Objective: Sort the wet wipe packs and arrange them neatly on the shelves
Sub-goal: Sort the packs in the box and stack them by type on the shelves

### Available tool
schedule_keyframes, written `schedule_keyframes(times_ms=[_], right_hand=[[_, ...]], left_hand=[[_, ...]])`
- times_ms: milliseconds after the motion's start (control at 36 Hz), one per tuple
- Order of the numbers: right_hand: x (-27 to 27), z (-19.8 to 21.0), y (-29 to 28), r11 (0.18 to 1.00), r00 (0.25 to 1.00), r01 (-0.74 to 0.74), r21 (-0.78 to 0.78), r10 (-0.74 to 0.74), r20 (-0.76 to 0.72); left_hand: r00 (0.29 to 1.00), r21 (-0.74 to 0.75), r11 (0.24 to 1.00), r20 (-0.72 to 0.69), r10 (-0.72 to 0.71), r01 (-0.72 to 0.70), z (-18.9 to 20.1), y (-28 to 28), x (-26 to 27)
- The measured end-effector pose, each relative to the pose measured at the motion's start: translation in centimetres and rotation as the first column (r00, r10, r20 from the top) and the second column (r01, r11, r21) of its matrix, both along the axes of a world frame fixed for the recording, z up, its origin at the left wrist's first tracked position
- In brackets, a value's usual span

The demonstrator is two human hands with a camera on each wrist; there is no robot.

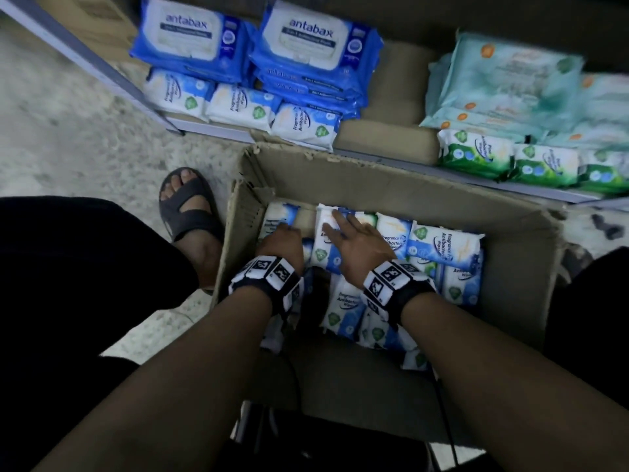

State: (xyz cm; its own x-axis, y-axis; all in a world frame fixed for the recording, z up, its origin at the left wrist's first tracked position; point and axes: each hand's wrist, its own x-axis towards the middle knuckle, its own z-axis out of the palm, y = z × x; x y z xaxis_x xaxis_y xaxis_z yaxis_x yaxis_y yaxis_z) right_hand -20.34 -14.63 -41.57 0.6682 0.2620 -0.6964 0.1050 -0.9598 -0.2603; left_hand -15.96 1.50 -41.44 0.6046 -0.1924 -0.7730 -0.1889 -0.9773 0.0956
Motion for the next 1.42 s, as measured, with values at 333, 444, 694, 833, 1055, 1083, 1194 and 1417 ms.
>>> schedule_keyframes(times_ms=[333, 444, 694, 833, 1055, 1083, 1194, 1417], right_hand=[[-1.7, 4.1, 0.7, 0.796, 0.89, 0.434, 0.421, -0.452, -0.061], [-2.5, 4.6, 0.6, 0.665, 0.807, 0.56, 0.495, -0.572, -0.145], [-5.3, 4.8, -3.1, 0.715, 0.77, 0.626, 0.31, -0.629, -0.105], [-6.1, 4.0, -5.8, 0.698, 0.724, 0.684, 0.212, -0.685, -0.078], [-6.2, 3.1, -7.9, 0.701, 0.716, 0.696, 0.154, -0.693, -0.084], [-6.2, 3.1, -7.9, 0.703, 0.718, 0.694, 0.156, -0.691, -0.081], [-6.3, 2.7, -8.2, 0.719, 0.733, 0.679, 0.148, -0.677, -0.07], [-6.0, 2.9, -8.3, 0.72, 0.733, 0.68, 0.137, -0.671, -0.115]], left_hand=[[0.974, -0.147, 0.965, 0.039, 0.223, -0.216, 7.5, -0.8, 0.8], [0.908, -0.273, 0.869, -0.044, 0.418, -0.413, 8.9, -0.9, 0.4], [0.819, -0.324, 0.768, -0.036, 0.573, -0.552, 7.0, -1.5, -1.4], [0.799, -0.255, 0.782, 0.054, 0.599, -0.569, 4.0, -0.9, -1.7], [0.77, -0.152, 0.767, 0.049, 0.636, -0.623, -0.6, -1.4, -0.9], [0.777, -0.145, 0.776, 0.061, 0.626, -0.613, -1.0, -1.4, -0.8], [0.799, -0.076, 0.81, 0.139, 0.586, -0.581, -2.6, -0.9, -0.5], [0.752, -0.026, 0.783, 0.258, 0.606, -0.622, -4.1, -1.6, -0.8]])
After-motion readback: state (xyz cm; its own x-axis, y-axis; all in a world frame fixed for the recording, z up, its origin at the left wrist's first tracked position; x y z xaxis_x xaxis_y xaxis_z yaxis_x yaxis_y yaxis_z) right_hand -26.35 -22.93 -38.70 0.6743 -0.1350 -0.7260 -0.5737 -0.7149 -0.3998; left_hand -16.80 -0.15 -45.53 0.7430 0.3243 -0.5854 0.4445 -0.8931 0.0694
